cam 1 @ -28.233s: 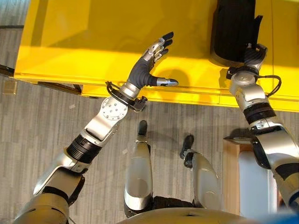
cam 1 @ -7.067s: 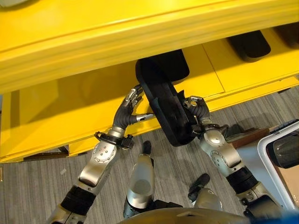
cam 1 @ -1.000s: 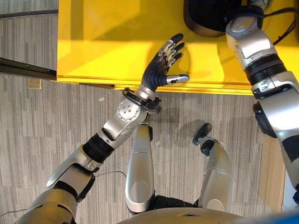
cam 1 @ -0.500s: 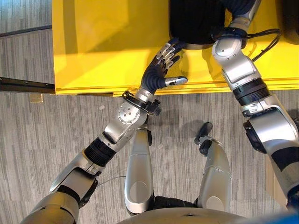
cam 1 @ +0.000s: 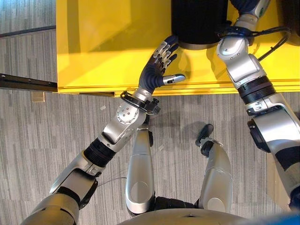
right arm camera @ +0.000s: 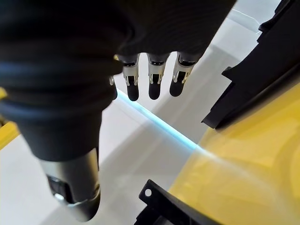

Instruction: Move parts from the plastic box to the shelf.

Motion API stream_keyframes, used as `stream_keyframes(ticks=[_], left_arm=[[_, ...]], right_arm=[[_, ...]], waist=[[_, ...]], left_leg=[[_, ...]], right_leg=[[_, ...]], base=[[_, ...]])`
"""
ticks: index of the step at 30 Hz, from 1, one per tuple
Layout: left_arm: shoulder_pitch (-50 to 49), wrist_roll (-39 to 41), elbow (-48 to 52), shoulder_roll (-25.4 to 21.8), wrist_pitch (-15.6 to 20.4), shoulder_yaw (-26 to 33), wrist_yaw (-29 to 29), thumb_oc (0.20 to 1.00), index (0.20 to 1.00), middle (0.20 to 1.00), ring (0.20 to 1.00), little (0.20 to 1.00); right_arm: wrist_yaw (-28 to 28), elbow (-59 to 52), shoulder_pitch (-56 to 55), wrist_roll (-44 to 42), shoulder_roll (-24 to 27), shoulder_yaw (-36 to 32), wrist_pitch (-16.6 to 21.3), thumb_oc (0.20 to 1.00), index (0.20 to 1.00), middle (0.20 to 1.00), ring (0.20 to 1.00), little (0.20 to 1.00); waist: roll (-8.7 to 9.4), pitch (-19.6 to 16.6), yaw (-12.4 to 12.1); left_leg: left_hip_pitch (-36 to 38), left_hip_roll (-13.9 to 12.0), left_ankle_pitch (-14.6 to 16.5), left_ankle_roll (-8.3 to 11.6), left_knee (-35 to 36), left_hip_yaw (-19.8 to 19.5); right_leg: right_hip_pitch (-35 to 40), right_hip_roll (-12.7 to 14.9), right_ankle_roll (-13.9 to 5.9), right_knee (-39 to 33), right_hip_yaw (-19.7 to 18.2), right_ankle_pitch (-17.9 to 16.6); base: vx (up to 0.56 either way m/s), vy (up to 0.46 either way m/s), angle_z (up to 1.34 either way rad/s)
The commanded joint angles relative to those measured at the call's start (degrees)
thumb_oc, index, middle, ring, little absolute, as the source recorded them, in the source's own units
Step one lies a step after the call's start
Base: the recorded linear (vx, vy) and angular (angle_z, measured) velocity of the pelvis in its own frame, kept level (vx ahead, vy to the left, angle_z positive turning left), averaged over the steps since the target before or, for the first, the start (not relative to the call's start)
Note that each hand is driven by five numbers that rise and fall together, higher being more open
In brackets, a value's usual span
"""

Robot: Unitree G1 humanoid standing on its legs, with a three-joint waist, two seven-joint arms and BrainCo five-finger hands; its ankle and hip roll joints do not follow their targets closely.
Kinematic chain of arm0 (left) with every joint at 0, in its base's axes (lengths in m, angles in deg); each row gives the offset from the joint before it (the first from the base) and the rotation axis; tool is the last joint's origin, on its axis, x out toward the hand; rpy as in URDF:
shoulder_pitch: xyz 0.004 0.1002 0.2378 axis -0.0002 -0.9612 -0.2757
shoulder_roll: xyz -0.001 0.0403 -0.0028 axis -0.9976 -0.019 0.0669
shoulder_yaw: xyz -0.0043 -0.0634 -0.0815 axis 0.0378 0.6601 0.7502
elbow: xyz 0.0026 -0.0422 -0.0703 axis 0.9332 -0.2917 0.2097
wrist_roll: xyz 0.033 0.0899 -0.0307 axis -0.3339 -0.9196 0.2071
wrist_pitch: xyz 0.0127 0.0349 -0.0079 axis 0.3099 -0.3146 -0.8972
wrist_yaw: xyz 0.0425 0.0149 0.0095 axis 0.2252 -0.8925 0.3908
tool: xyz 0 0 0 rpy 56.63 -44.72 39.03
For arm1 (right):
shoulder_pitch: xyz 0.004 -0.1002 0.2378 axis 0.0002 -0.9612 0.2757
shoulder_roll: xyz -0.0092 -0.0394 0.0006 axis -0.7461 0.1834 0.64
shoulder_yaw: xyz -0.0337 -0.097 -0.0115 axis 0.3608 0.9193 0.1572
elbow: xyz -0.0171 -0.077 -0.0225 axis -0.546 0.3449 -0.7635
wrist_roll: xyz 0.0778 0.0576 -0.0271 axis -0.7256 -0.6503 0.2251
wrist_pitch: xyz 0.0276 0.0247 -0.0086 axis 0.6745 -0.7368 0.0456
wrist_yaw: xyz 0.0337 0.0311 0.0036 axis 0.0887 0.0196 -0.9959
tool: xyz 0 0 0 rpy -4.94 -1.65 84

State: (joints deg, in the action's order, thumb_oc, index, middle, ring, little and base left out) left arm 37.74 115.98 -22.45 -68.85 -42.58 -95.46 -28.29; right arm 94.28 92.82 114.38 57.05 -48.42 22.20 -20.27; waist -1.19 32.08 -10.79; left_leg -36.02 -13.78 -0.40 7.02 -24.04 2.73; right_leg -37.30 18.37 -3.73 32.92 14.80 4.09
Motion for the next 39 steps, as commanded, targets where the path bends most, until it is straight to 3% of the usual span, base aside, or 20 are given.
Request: stream_keyframes(ticks=[1,4,11,20,21,22,23,24,26,27,30,39], left_arm=[[1.1,0.4,4.5,1.6,3.2,-0.9,-1.2,1.000,1.000,1.000,1.000,1.000],[-0.8,0.0,6.2,1.4,3.0,-1.0,-1.7,1.000,1.000,1.000,1.000,1.000],[-5.0,-2.4,7.9,2.7,3.6,-0.8,-2.3,1.000,1.000,1.000,1.000,1.000],[-6.8,-3.8,8.5,2.9,5.0,-0.6,-1.3,1.000,1.000,1.000,1.000,1.000],[-7.5,-5.3,9.0,3.1,7.1,-0.1,0.2,1.000,1.000,1.000,1.000,1.000],[-13.5,-6.5,11.6,4.7,14.9,6.3,10.3,1.000,1.000,1.000,1.000,1.000],[-15.6,-6.7,12.1,4.4,14.9,7.9,9.5,1.000,1.000,1.000,1.000,1.000],[-23.5,-5.6,14.0,3.2,12.2,13.7,5.5,1.000,1.000,1.000,1.000,1.000],[-24.7,-5.5,14.0,3.1,12.4,14.2,4.9,1.000,1.000,1.000,1.000,1.000],[-28.0,-4.4,14.2,2.1,13.4,16.5,2.9,1.000,1.000,1.000,1.000,1.000],[-29.6,-3.5,14.4,1.4,13.9,17.4,1.5,1.000,1.000,1.000,1.000,1.000],[-32.0,-4.0,14.9,0.2,13.8,17.4,-1.1,1.000,1.000,1.000,1.000,1.000]], right_arm=[[0.5,-3.2,3.9,1.6,3.4,0.5,6.2,1.000,1.000,1.000,1.000,1.000],[-1.5,-11.6,3.0,1.9,3.0,-0.9,10.5,1.000,1.000,1.000,1.000,1.000],[-10.1,-28.9,-4.9,2.1,1.3,-2.8,11.5,1.000,1.000,1.000,1.000,1.000],[-13.7,-36.1,-10.3,2.6,0.3,-3.6,12.9,1.000,1.000,1.000,1.000,1.000],[-15.9,-37.9,-11.8,0.5,0.2,-3.5,12.8,1.000,1.000,1.000,1.000,1.000],[-21.8,-47.5,-24.3,-1.0,0.1,-5.0,13.8,1.000,1.000,1.000,1.000,1.000],[-23.2,-49.7,-27.6,-0.3,0.2,-6.0,14.4,1.000,1.000,1.000,1.000,1.000],[-26.7,-58.1,-39.8,2.5,1.7,-8.3,17.4,1.000,1.000,1.000,1.000,1.000],[-26.8,-59.0,-41.7,2.8,1.8,-8.2,17.8,1.000,1.000,1.000,1.000,1.000],[-27.3,-60.4,-47.8,1.4,4.1,-8.8,20.5,1.000,1.000,1.000,1.000,1.000],[-27.8,-61.2,-51.5,0.3,5.3,-8.6,22.8,1.000,1.000,1.000,1.000,1.000],[-31.3,-62.6,-58.1,-6.5,6.4,-5.2,21.1,1.000,1.000,1.000,1.000,1.000]], waist=[[-2.94,-2.3,-1.7],[-2.93,-2.3,-1.6],[-3.06,-2.3,-0.1],[-3.12,-2.3,1.2],[-3.11,-2.3,1.6],[-2.18,-2.3,1.9],[-1.94,-2.3,1.9],[-1.35,-2.3,2.7],[-1.35,-2.3,2.9],[-0.93,-2.3,3.5],[-0.60,-2.4,3.9],[0.29,-4.6,4.5]], left_leg=[[2.2,-1.0,0.6,-2.16,0.1,2.6],[3.2,-0.8,0.8,-2.26,0.1,2.9],[5.7,-0.7,0.8,-2.27,1.0,4.1],[6.9,-0.8,0.8,-2.14,1.5,4.8],[7.4,-0.9,0.7,-2.10,1.8,5.0],[11.1,-0.4,0.9,-1.88,3.6,4.6],[12.3,-0.6,1.0,-1.72,4.2,4.5],[16.9,-1.4,0.5,-1.35,6.8,5.1],[17.9,-1.6,0.3,-1.30,7.5,5.3],[21.1,-2.4,-0.1,-0.97,9.1,6.2],[23.5,-2.8,-0.3,-0.74,10.1,6.8],[27.8,-2.9,0.2,-0.71,11.3,8.1]], right_leg=[[3.0,0.8,-3.95,1.3,2.0,1.0],[3.9,0.9,-3.85,1.4,1.9,1.4],[5.5,0.8,-3.81,0.1,0.9,1.4],[6.0,0.7,-3.78,-0.5,0.2,1.4],[6.4,0.6,-3.70,-0.8,0.1,1.4],[10.3,0.1,-3.72,-3.7,0.2,1.1],[11.7,-0.1,-3.78,-4.7,0.5,0.9],[16.7,-0.6,-4.03,-8.6,0.6,-0.3],[17.6,-0.7,-4.07,-9.3,0.6,-0.5],[20.9,-0.6,-4.56,-11.5,0.4,-1.1],[23.7,-0.6,-4.95,-13.6,0.3,-1.6],[29.0,-0.3,-5.95,-17.6,0.0,-2.6]], base=[[0.00,0.000,0.00],[0.01,0.003,0.00],[0.00,0.013,-0.04],[-0.01,0.007,-0.05],[-0.09,-0.116,-0.05],[-0.10,-0.151,0.09],[-0.14,-0.238,0.07],[-0.07,-0.113,0.14],[-0.06,-0.056,-0.03],[-0.05,-0.044,-0.12],[-0.03,-0.042,-0.08],[-0.01,-0.010,-0.03]])
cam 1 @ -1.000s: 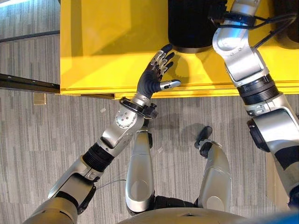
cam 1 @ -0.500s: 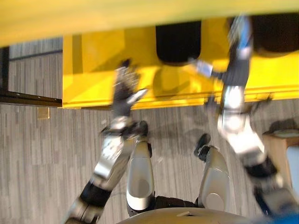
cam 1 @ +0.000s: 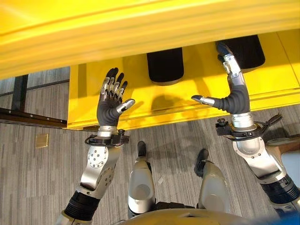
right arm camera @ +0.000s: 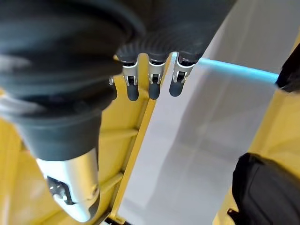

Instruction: Move parts from the plastic box to the shelf.

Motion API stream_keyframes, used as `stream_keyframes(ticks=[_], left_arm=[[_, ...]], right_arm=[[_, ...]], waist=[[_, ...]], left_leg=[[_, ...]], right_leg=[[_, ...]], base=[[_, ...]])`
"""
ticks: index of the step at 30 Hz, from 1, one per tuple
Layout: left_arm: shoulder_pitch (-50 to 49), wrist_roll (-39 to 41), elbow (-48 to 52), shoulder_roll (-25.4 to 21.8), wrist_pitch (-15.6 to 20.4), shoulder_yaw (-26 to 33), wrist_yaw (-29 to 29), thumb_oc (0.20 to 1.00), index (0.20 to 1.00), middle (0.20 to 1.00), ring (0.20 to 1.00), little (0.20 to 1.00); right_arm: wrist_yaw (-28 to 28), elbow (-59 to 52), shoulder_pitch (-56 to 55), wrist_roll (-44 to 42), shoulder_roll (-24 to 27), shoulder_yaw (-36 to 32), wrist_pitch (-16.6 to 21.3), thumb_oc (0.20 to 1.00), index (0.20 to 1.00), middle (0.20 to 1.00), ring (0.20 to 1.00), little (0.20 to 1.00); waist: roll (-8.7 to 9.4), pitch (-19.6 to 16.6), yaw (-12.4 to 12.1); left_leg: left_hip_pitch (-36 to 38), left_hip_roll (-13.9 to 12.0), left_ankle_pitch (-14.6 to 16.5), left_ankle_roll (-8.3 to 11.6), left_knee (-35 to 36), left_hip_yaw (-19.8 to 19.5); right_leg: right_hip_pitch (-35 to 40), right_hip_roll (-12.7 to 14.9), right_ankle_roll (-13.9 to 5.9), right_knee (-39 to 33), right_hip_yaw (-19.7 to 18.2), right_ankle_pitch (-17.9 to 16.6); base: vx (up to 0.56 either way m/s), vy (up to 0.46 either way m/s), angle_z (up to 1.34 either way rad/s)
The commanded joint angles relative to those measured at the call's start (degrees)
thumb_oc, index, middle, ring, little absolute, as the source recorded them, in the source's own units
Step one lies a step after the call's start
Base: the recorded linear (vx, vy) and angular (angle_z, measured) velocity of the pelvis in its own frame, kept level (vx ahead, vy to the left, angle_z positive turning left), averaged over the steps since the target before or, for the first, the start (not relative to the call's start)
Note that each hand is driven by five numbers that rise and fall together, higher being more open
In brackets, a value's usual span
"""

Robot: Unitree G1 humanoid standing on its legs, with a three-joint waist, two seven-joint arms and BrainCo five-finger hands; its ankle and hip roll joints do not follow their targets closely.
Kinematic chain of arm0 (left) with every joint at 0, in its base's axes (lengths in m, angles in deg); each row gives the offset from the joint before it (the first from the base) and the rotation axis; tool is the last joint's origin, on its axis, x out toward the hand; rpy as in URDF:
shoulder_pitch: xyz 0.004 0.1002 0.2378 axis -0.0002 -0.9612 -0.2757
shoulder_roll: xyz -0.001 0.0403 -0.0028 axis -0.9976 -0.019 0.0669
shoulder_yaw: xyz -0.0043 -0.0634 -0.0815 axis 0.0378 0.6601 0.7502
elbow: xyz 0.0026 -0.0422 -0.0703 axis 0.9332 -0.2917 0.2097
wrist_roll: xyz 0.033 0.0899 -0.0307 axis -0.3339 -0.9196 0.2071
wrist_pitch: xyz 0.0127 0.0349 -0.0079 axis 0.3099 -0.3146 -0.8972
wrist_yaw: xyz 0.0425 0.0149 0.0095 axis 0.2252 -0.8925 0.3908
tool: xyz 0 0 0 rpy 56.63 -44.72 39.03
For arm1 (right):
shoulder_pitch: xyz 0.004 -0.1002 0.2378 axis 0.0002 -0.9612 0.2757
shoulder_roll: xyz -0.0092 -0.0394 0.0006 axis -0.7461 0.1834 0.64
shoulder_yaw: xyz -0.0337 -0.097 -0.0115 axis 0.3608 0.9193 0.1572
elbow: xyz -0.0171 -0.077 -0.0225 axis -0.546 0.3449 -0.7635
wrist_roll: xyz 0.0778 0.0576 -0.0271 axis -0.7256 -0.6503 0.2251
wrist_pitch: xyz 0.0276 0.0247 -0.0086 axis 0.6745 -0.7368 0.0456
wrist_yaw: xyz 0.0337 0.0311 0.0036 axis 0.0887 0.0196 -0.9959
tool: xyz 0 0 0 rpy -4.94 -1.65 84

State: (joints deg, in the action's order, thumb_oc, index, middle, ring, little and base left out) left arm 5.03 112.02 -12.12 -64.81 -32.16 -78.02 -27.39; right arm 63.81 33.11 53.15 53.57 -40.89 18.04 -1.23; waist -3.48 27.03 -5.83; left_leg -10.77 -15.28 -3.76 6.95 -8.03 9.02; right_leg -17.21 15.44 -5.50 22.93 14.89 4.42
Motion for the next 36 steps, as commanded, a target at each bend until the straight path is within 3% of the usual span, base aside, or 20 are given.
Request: stream_keyframes(ticks=[1,12,15,19,22,25,29,30,36], left_arm=[[0.4,-0.2,4.5,-3.9,3.3,-0.1,-2.3,1.000,1.000,1.000,1.000,1.000],[-10.2,-1.8,4.6,-6.3,2.6,5.7,-9.3,1.000,1.000,1.000,1.000,1.000],[-12.0,-0.1,3.9,-6.9,-0.1,6.5,-13.9,1.000,1.000,1.000,1.000,1.000],[-9.2,0.2,2.2,-7.4,-1.8,4.4,-14.9,1.000,1.000,1.000,1.000,1.000],[-2.4,-3.3,-0.1,-5.1,-3.1,0.3,-11.0,1.000,1.000,1.000,1.000,1.000],[-0.8,-4.4,-0.3,-3.7,-3.7,0.4,-9.4,1.000,1.000,1.000,1.000,1.000],[1.8,-5.3,-1.1,-2.5,-7.6,1.0,-8.5,1.000,1.000,1.000,1.000,1.000],[2.2,-5.7,-0.9,-2.3,-10.1,1.5,-8.0,1.000,1.000,1.000,1.000,1.000],[4.1,-5.9,-0.6,-1.7,-14.6,0.6,-9.3,1.000,1.000,1.000,1.000,1.000]], right_arm=[[-1.1,-2.9,2.5,-3.4,-1.2,-0.9,1.7,1.000,1.000,1.000,1.000,1.000],[-1.2,0.5,-9.7,-8.0,0.4,-4.8,-1.4,1.000,1.000,1.000,1.000,1.000],[-2.2,3.2,-12.0,-11.8,1.1,-6.6,-2.3,1.000,1.000,1.000,1.000,1.000],[-2.1,6.2,-11.5,-17.2,0.1,-6.8,-2.2,1.000,1.000,1.000,1.000,1.000],[0.0,9.1,-8.7,-18.0,-4.3,-4.5,-4.1,1.000,1.000,1.000,1.000,1.000],[0.9,9.0,-8.4,-17.9,-5.4,-4.6,-5.6,1.000,1.000,1.000,1.000,1.000],[0.4,9.3,-8.7,-21.6,-6.7,-5.4,-10.5,1.000,1.000,1.000,1.000,1.000],[0.5,9.8,-8.8,-22.6,-7.1,-5.9,-11.6,1.000,1.000,1.000,1.000,1.000],[0.8,11.9,-8.5,-25.9,-9.0,-7.0,-14.9,1.000,1.000,1.000,1.000,1.000]], waist=[[2.65,0.3,-0.4],[3.45,-4.2,-0.2],[3.36,-5.6,-0.2],[3.38,-7.2,-0.3],[3.39,-10.1,-0.4],[3.35,-11.6,-0.4],[3.58,-12.8,0.1],[3.69,-13.1,0.2],[4.11,-13.2,0.8]], left_leg=[[2.9,-1.4,3.6,-0.66,-4.4,1.9],[7.9,-2.2,1.7,0.00,0.7,3.0],[8.8,-2.2,1.1,0.02,1.6,2.9],[9.9,-1.1,0.7,-0.41,2.3,1.8],[13.1,-0.1,0.3,-0.91,4.1,0.6],[14.6,0.3,0.3,-0.93,5.4,0.5],[15.9,0.6,0.8,-0.75,5.6,0.7],[16.3,0.8,1.1,-0.75,5.5,0.7],[16.8,0.9,2.0,-0.83,4.1,1.5]], right_leg=[[9.3,2.6,-4.23,-7.9,-0.1,-3.0],[14.5,2.3,-4.72,-12.7,0.2,-3.8],[15.6,2.4,-4.75,-13.0,0.7,-3.8],[17.0,2.8,-5.19,-13.2,1.6,-4.1],[20.2,3.1,-5.49,-14.7,2.5,-5.1],[21.4,3.1,-5.68,-15.8,2.4,-5.5],[22.5,3.2,-5.91,-16.2,2.1,-5.3],[23.0,3.2,-5.98,-16.4,2.1,-5.2],[23.6,3.1,-6.10,-16.3,1.8,-5.1]], base=[[0.02,-0.015,0.04],[0.01,-0.002,-0.02],[-0.04,0.020,0.01],[-0.03,0.000,0.09],[0.06,-0.003,0.26],[0.07,0.032,0.07],[0.03,0.017,0.01],[0.03,0.021,0.00],[0.01,0.066,-0.02]])
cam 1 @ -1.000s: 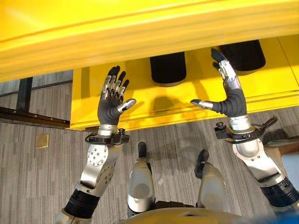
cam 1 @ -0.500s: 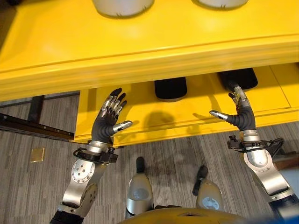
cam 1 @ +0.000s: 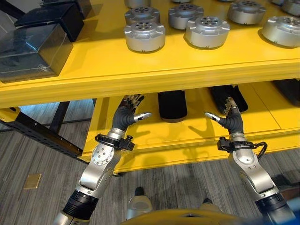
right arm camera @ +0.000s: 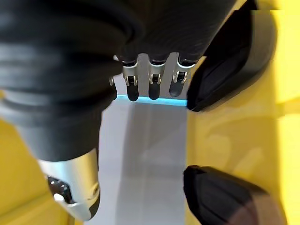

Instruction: Move parts from the plastic box to the shelf.

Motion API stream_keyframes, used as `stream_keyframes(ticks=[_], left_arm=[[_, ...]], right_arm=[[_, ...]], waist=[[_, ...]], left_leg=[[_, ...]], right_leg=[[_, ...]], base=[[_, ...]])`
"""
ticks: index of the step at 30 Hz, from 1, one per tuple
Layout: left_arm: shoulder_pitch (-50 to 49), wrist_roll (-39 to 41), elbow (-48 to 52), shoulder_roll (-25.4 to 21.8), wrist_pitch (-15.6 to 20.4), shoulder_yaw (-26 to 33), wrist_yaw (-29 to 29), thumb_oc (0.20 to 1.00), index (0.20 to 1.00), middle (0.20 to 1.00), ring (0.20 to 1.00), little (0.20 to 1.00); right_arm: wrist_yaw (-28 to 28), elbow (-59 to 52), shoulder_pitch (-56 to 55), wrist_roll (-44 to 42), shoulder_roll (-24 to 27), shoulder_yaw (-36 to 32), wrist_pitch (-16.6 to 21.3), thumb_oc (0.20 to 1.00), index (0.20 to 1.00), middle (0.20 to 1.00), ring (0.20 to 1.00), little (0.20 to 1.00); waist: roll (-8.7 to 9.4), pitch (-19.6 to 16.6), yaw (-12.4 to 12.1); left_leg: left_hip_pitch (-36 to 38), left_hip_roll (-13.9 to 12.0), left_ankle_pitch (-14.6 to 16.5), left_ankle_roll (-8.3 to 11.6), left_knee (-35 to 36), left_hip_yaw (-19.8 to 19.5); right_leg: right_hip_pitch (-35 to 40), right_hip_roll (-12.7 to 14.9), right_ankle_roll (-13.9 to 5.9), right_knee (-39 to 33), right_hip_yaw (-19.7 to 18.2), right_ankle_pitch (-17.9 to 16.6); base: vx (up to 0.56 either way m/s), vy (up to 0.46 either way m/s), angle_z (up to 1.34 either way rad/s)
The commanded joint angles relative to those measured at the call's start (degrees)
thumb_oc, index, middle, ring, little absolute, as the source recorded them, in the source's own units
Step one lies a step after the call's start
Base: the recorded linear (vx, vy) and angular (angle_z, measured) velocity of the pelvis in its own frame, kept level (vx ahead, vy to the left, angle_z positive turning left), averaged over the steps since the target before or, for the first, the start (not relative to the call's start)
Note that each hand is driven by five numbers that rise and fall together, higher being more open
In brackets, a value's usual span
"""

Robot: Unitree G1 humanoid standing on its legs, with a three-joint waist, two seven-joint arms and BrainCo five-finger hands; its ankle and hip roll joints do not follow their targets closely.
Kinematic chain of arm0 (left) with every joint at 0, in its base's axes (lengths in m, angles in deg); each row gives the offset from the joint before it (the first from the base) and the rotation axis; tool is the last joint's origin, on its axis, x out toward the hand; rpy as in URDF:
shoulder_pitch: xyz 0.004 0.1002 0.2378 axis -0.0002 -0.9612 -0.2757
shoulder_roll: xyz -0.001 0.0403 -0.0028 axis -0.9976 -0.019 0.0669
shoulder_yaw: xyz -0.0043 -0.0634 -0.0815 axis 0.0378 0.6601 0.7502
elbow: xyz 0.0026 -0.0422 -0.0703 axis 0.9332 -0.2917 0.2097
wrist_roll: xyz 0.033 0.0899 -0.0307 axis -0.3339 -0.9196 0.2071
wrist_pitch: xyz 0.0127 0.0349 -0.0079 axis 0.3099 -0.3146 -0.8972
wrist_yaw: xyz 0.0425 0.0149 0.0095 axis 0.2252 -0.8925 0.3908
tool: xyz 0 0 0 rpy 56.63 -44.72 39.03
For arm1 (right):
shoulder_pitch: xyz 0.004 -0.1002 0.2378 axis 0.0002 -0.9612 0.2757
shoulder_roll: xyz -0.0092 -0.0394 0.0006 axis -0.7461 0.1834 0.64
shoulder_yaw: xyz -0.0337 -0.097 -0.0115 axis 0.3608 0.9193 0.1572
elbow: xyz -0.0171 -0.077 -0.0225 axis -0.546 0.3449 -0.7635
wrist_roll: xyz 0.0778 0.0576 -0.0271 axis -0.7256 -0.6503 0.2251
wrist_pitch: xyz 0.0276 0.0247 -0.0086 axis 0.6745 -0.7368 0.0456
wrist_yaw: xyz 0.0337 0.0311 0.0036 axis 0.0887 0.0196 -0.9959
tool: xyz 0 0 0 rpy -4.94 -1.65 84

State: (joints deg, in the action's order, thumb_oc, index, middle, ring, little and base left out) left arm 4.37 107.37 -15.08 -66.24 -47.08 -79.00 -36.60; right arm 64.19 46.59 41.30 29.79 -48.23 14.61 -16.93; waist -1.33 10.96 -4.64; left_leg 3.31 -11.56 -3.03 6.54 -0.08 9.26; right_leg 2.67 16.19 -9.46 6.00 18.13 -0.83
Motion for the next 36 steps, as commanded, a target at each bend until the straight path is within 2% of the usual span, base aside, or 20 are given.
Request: stream_keyframes(ticks=[1,5,7,10,11,12,13,15,16,17,18,20,21,22,25,28,30,33,34,36], left_arm=[[5.6,-1.5,2.2,-0.2,-0.5,1.1,-0.1,1.000,1.000,1.000,1.000,1.000],[9.4,-2.0,1.1,0.5,-1.8,-1.9,1.0,1.000,1.000,1.000,1.000,1.000],[12.5,-2.7,0.5,0.8,-3.3,-3.8,0.8,1.000,1.000,1.000,1.000,1.000],[14.0,-4.1,-0.4,0.9,-4.2,-4.7,1.2,1.000,1.000,1.000,1.000,1.000],[13.9,-5.6,-0.6,0.8,-4.4,-4.5,1.1,1.000,1.000,1.000,1.000,1.000],[13.8,-6.0,-0.7,0.7,-4.5,-4.3,1.1,1.000,1.000,1.000,1.000,1.000],[13.1,-7.4,-0.5,0.7,-4.4,-4.0,1.6,1.000,1.000,1.000,1.000,1.000],[12.0,-8.2,-0.3,0.6,-4.7,-3.5,1.7,1.000,1.000,1.000,1.000,1.000],[10.1,-7.7,0.3,0.3,-4.4,-2.9,2.1,1.000,1.000,1.000,1.000,1.000],[8.1,-7.5,0.3,-0.2,-3.7,-2.4,1.9,1.000,1.000,1.000,1.000,1.000],[5.8,-8.5,1.0,-0.1,-1.9,-2.0,2.0,1.000,1.000,1.000,1.000,1.000],[4.8,-8.8,1.6,-0.2,-1.1,-1.7,2.4,1.000,1.000,1.000,1.000,1.000],[3.0,-9.1,2.7,-0.4,0.6,-1.1,3.3,1.000,1.000,1.000,1.000,1.000],[1.8,-9.1,3.6,-1.5,3.3,0.8,5.1,1.000,1.000,1.000,1.000,1.000],[0.1,-10.1,3.8,-2.2,8.3,2.7,8.7,1.000,1.000,1.000,1.000,1.000],[-2.6,-14.7,4.6,-2.4,14.3,5.4,13.8,1.000,1.000,1.000,1.000,1.000],[-4.1,-15.8,6.1,-2.4,16.9,7.4,15.8,1.000,1.000,1.000,1.000,1.000],[-5.7,-14.3,7.6,-2.7,19.5,9.3,13.7,1.000,1.000,1.000,1.000,1.000],[-5.9,-12.7,7.6,-3.2,20.1,8.9,9.4,1.000,1.000,1.000,1.000,1.000],[-5.4,-11.5,7.6,-3.5,20.0,7.5,6.4,1.000,1.000,1.000,1.000,1.000]], right_arm=[[0.9,-0.7,3.8,-1.4,-2.1,-3.8,1.2,1.000,1.000,1.000,1.000,1.000],[2.8,1.9,5.7,-6.5,-2.7,-4.8,0.8,1.000,1.000,1.000,1.000,1.000],[4.5,6.0,7.1,-8.9,-3.4,-6.5,2.6,1.000,1.000,1.000,1.000,1.000],[7.2,7.3,6.7,-8.2,-4.3,-7.4,3.9,1.000,1.000,1.000,1.000,1.000],[8.1,7.4,6.0,-8.0,-5.0,-8.1,4.4,1.000,1.000,1.000,1.000,1.000],[8.5,7.4,5.7,-8.0,-5.2,-8.4,4.7,1.000,1.000,1.000,1.000,1.000],[9.4,7.4,5.2,-7.8,-5.7,-8.6,4.8,1.000,1.000,1.000,1.000,1.000],[10.2,7.7,5.1,-8.4,-6.3,-8.7,4.6,1.000,1.000,1.000,1.000,1.000],[9.8,8.3,5.2,-8.2,-6.9,-8.7,4.5,1.000,1.000,1.000,1.000,1.000],[10.7,8.6,4.9,-7.8,-6.6,-8.3,4.7,1.000,1.000,1.000,1.000,1.000],[9.9,8.2,4.6,-7.3,-5.9,-8.5,4.1,1.000,1.000,1.000,1.000,1.000],[9.5,8.0,4.6,-7.3,-5.4,-8.5,4.0,1.000,1.000,1.000,1.000,1.000],[9.0,7.3,4.9,-7.5,-4.7,-8.6,3.3,1.000,1.000,1.000,1.000,1.000],[8.4,6.8,6.0,-6.8,-4.1,-8.6,3.6,1.000,1.000,1.000,1.000,1.000],[9.0,5.9,7.1,-3.3,-3.4,-8.3,3.7,1.000,1.000,1.000,1.000,1.000],[10.2,2.9,6.7,0.5,-1.8,-9.1,3.6,1.000,1.000,1.000,1.000,1.000],[11.1,0.7,5.8,2.5,-0.7,-10.2,3.6,1.000,1.000,1.000,1.000,1.000],[14.1,-1.8,3.8,5.0,0.2,-10.9,4.2,1.000,1.000,1.000,1.000,1.000],[15.8,-2.1,3.3,5.0,0.1,-10.7,3.7,1.000,1.000,1.000,1.000,1.000],[17.3,-1.5,3.4,4.6,-0.2,-9.9,2.9,1.000,1.000,1.000,1.000,1.000]], waist=[[2.14,3.0,-0.2],[3.12,4.1,0.2],[4.38,5.8,0.4],[5.60,6.9,0.5],[6.26,7.3,0.4],[6.47,7.5,0.3],[6.67,7.9,0.1],[6.78,8.1,-0.3],[6.73,8.2,0.0],[5.98,7.5,0.6],[4.18,6.5,0.4],[3.74,5.9,0.0],[3.01,5.1,-0.8],[3.06,4.6,-2.0],[3.17,4.3,-3.1],[3.23,4.0,-3.3],[3.29,4.1,-3.1],[3.19,4.1,-2.2],[3.06,3.9,-1.3],[2.83,3.6,-0.2]], left_leg=[[2.7,-2.7,1.6,-0.44,-4.5,1.7],[0.9,-2.5,3.6,-0.64,-9.4,2.8],[-1.9,-2.9,7.0,-1.44,-16.8,3.7],[-3.9,-3.8,9.9,-2.73,-22.0,4.7],[-4.7,-4.3,11.5,-3.58,-24.2,5.6],[-4.8,-4.4,12.0,-3.88,-24.8,6.1],[-4.3,-4.7,12.8,-4.33,-25.5,7.5],[-3.5,-4.6,13.0,-4.78,-25.2,9.5],[-2.4,-2.6,13.5,-6.24,-23.3,11.2],[-2.1,-0.1,13.2,-8.46,-20.5,12.3],[-0.8,1.4,12.2,-9.40,-15.5,13.2],[-0.5,1.9,11.2,-9.58,-13.8,13.8],[-0.2,2.5,9.7,-9.72,-11.4,14.6],[-1.1,2.3,7.6,-7.86,-10.0,15.5],[-2.3,0.8,4.1,-5.02,-8.2,16.0],[-3.2,-0.8,0.9,-2.55,-5.8,16.8],[-3.7,-1.7,-0.1,-1.50,-4.9,17.4],[-3.1,-2.1,-0.6,-1.01,-3.2,17.7],[-2.5,-2.4,-0.6,-0.99,-2.9,17.9],[-1.7,-2.5,-0.7,-0.94,-2.3,18.5]], right_leg=[[3.8,2.4,-2.18,0.6,-1.6,0.1],[2.8,3.1,-2.68,1.4,-2.3,-0.6],[1.9,4.6,-3.71,1.8,-3.3,-2.0],[2.3,6.2,-4.61,0.3,-4.0,-4.6],[2.8,7.8,-4.92,-1.4,-3.3,-7.4],[3.1,8.4,-5.03,-2.3,-2.5,-8.7],[3.5,9.4,-5.00,-3.8,-0.4,-10.7],[3.4,10.2,-4.81,-4.7,2.3,-12.4],[0.4,10.6,-4.61,0.3,1.7,-13.6],[-1.8,7.7,-3.41,7.8,0.6,-9.2],[-2.6,5.6,-2.14,16.4,2.6,-3.6],[-2.7,5.3,-1.28,18.6,3.6,-1.3],[-2.1,4.4,0.02,19.9,5.3,1.5],[1.5,1.6,0.79,12.6,6.9,3.3],[4.4,-0.6,0.87,4.0,7.5,2.7],[5.4,-1.8,0.07,-1.0,8.4,1.6],[5.4,-2.1,0.00,-2.3,9.2,1.5],[4.7,-2.7,0.39,-2.5,9.5,1.6],[3.9,-3.3,0.95,-1.7,9.3,2.0],[3.3,-3.9,1.46,-1.3,8.7,2.2]], base=[[-0.02,0.100,-0.03],[-0.11,0.158,-0.14],[-0.21,0.211,-0.35],[-0.16,0.155,-0.25],[-0.14,0.127,-0.33],[-0.16,0.153,-0.38],[-0.11,0.134,-0.46],[-0.14,0.179,-0.71],[-0.23,0.327,-1.24],[-0.24,0.426,-1.27],[-0.16,0.319,-0.92],[-0.07,0.092,-0.25],[-0.07,-0.192,-0.56],[-0.07,-0.292,-0.83],[-0.03,-0.294,-0.82],[-0.05,-0.216,-0.36],[-0.06,-0.171,-0.24],[-0.04,-0.185,-0.14],[0.01,-0.214,-0.07],[0.03,-0.169,-0.17]])
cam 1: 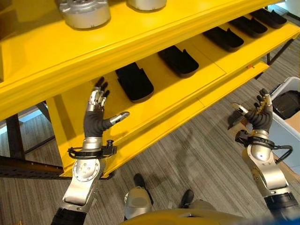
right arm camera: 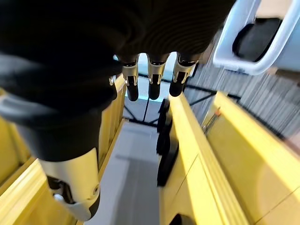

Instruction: Move parts from the plastic box to the shelf.

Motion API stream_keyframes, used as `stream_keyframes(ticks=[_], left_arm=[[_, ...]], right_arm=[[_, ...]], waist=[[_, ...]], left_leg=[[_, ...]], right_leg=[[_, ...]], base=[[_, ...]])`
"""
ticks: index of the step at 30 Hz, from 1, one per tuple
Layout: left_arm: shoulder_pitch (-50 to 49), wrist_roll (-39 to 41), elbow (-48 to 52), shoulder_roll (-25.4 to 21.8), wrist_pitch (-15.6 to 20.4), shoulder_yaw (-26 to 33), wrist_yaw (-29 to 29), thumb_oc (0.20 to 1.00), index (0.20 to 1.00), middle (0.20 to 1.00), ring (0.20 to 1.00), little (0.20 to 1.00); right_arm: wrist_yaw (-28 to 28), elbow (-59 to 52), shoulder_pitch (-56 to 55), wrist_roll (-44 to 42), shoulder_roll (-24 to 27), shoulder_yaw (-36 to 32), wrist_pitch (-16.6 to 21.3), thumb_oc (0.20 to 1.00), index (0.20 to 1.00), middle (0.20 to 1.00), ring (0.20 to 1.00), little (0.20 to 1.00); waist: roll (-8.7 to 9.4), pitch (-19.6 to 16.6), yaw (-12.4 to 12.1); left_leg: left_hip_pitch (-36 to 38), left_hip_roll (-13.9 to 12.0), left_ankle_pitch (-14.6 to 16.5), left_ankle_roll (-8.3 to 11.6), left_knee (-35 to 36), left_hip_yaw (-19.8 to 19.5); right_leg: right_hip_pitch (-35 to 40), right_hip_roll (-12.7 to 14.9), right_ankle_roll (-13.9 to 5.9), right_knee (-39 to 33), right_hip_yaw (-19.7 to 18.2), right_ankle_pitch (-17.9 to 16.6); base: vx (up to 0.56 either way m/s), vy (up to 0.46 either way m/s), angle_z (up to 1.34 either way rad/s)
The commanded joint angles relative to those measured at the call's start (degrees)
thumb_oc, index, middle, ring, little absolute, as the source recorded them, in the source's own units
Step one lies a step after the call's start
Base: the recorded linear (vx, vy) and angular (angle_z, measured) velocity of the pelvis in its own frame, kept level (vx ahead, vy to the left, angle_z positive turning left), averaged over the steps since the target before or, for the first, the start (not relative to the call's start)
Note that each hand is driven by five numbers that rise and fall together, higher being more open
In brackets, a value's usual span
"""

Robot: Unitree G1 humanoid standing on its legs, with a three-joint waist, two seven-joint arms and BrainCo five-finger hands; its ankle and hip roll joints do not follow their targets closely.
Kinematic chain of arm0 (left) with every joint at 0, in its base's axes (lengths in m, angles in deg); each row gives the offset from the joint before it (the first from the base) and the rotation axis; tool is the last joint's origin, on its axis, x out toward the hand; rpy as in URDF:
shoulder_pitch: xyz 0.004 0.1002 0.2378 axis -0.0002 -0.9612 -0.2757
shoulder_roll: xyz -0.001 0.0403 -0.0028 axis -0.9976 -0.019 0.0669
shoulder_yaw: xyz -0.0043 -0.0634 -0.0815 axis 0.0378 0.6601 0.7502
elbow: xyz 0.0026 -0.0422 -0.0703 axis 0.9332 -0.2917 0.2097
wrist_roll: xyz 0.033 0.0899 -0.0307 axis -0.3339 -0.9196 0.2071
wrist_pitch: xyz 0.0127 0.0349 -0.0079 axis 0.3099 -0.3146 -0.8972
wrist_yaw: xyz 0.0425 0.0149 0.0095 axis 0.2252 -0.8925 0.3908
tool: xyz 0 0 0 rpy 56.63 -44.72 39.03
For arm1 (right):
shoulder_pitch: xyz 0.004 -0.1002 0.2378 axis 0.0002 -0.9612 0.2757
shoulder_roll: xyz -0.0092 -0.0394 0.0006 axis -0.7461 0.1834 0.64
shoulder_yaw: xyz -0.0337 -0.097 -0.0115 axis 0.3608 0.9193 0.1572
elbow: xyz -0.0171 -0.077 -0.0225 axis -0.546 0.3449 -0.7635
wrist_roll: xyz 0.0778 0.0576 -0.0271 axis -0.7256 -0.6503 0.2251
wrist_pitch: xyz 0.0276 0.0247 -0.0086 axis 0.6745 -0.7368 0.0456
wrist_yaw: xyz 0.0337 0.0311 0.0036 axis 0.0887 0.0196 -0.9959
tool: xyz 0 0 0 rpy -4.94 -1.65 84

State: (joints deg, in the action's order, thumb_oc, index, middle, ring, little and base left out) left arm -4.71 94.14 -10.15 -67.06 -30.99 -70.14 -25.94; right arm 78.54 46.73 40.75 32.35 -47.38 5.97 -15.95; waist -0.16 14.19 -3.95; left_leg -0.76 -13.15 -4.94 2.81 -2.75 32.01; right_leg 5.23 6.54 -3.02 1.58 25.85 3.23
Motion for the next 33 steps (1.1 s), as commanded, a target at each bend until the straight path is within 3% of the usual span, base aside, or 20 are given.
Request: stream_keyframes(ticks=[1,6,9,11,13,15,18,21,23,27,29,31,32,33], left_arm=[[4.0,3.5,2.9,-2.9,2.7,-3.0,-6.5,1.000,1.000,1.000,1.000,1.000],[6.1,4.5,3.2,-2.9,2.4,-6.8,-6.5,1.000,1.000,1.000,1.000,1.000],[9.6,4.3,3.2,-2.5,1.0,-10.2,-4.9,1.000,1.000,1.000,1.000,1.000],[10.5,4.1,3.0,-2.3,0.4,-10.9,-4.1,1.000,1.000,1.000,1.000,1.000],[14.9,3.3,2.4,-1.4,-1.9,-13.5,-1.8,1.000,1.000,1.000,1.000,1.000],[18.2,3.0,2.1,-0.4,-4.1,-15.2,-0.6,1.000,1.000,1.000,1.000,1.000],[20.6,3.0,1.3,0.9,-5.9,-16.6,0.4,1.000,1.000,1.000,1.000,1.000],[21.5,1.8,1.0,2.0,-7.1,-17.3,2.4,1.000,1.000,1.000,1.000,1.000],[22.2,-1.4,0.8,2.8,-6.7,-17.3,8.2,1.000,1.000,1.000,1.000,1.000],[23.7,-1.7,0.5,3.4,-9.0,-16.6,10.6,1.000,1.000,1.000,1.000,1.000],[24.2,-1.6,0.4,3.6,-10.5,-15.9,11.6,1.000,1.000,1.000,1.000,1.000],[23.6,-1.7,0.4,3.5,-11.4,-14.9,13.0,1.000,1.000,1.000,1.000,1.000],[22.7,-1.1,0.5,3.5,-11.9,-14.0,13.1,1.000,1.000,1.000,1.000,1.000],[21.9,-0.9,0.8,3.5,-12.0,-13.4,12.6,1.000,1.000,1.000,1.000,1.000]], right_arm=[[4.2,-0.8,3.6,1.7,-0.9,-1.2,1.8,1.000,1.000,1.000,1.000,1.000],[6.7,-0.2,3.3,2.7,0.3,-1.7,1.2,1.000,1.000,1.000,1.000,1.000],[6.7,0.9,4.7,2.6,2.2,-2.4,0.6,1.000,1.000,1.000,1.000,1.000],[6.2,1.0,5.1,2.7,2.7,-2.4,0.5,1.000,1.000,1.000,1.000,1.000],[6.2,0.9,7.5,-2.2,4.5,-3.2,2.3,1.000,1.000,1.000,1.000,1.000],[7.4,1.6,9.2,-3.6,4.5,-3.8,4.0,1.000,1.000,1.000,1.000,1.000],[6.3,1.6,10.3,-3.5,4.0,-3.6,3.5,1.000,1.000,1.000,1.000,1.000],[4.7,1.9,11.2,-3.6,3.6,-2.8,3.2,1.000,1.000,1.000,1.000,1.000],[3.8,2.3,11.9,-4.1,3.2,-1.6,3.2,1.000,1.000,1.000,1.000,1.000],[3.2,2.6,12.3,-4.8,1.8,-0.3,3.0,1.000,1.000,1.000,1.000,1.000],[2.1,2.6,12.8,-4.6,0.9,0.3,2.1,1.000,1.000,1.000,1.000,1.000],[0.1,2.5,13.5,-5.0,0.2,1.1,0.8,1.000,1.000,1.000,1.000,1.000],[-1.0,1.3,12.9,-5.7,0.0,1.7,-0.5,1.000,1.000,1.000,1.000,1.000],[-1.2,0.7,12.2,-6.5,-0.2,1.9,-0.4,1.000,1.000,1.000,1.000,1.000]], waist=[[1.47,0.2,0.6],[1.28,0.1,3.3],[1.71,1.0,6.2],[1.70,1.3,6.6],[1.69,2.7,8.7],[1.44,3.3,9.8],[1.07,3.7,10.6],[1.03,3.7,10.8],[1.21,3.6,10.5],[1.60,3.2,10.1],[1.76,3.0,9.5],[2.05,2.7,8.2],[2.20,2.6,7.4],[2.30,2.6,6.9]], left_leg=[[2.8,-1.7,0.9,3.26,0.5,-3.0],[3.2,-4.1,0.1,4.47,-0.2,0.2],[3.0,-7.8,-0.5,5.81,-1.9,3.0],[2.8,-8.8,-0.6,6.15,-2.4,3.4],[2.1,-12.7,-2.3,7.79,-4.1,4.2],[2.1,-14.4,-4.0,8.91,-4.2,4.1],[2.2,-15.8,-6.0,10.01,-4.6,3.4],[2.1,-15.5,-7.0,10.43,-5.5,0.1],[1.2,-14.3,-6.7,9.87,-6.6,-5.2],[0.9,-13.5,-6.3,9.26,-8.7,-9.0],[0.1,-12.5,-6.6,7.93,-9.3,-11.3],[-0.5,-8.0,-3.5,6.52,-11.1,-18.1],[-1.7,-3.6,-0.4,5.22,-14.4,-20.9],[-3.0,-0.9,0.9,4.20,-16.2,-21.7]], right_leg=[[0.2,5.2,-4.56,3.3,0.6,-1.8],[-1.0,3.9,-3.51,3.7,0.0,-1.5],[-3.0,2.8,-2.30,5.1,-1.0,-0.9],[-3.6,2.5,-1.99,5.6,-1.4,-0.6],[-6.8,1.2,-0.78,8.5,-3.0,0.9],[-8.8,0.4,-0.25,10.3,-3.6,1.9],[-9.7,-0.5,0.42,11.2,-4.4,2.5],[-10.1,-1.7,0.88,11.4,-6.5,2.8],[-10.5,-3.1,1.42,12.1,-9.1,3.4],[-9.3,-3.8,1.80,11.7,-10.9,3.9],[-9.1,-4.2,2.22,10.6,-11.7,2.5],[-8.8,-4.8,2.02,9.6,-14.7,2.3],[-7.9,-5.2,2.15,7.5,-16.5,1.6],[-7.2,-5.4,2.30,6.1,-17.2,0.9]], base=[[0.03,-0.125,-0.39],[0.05,-0.158,-0.44],[0.06,-0.254,-0.38],[0.05,-0.171,-0.50],[0.06,-0.327,-0.64],[0.05,-0.271,-0.36],[0.11,-0.159,-0.44],[0.20,-0.097,-0.56],[0.20,-0.073,-0.97],[0.17,-0.103,-0.62],[0.12,-0.065,-0.52],[0.16,0.006,-0.61],[0.15,-0.003,-0.83],[0.15,-0.011,-0.70]])
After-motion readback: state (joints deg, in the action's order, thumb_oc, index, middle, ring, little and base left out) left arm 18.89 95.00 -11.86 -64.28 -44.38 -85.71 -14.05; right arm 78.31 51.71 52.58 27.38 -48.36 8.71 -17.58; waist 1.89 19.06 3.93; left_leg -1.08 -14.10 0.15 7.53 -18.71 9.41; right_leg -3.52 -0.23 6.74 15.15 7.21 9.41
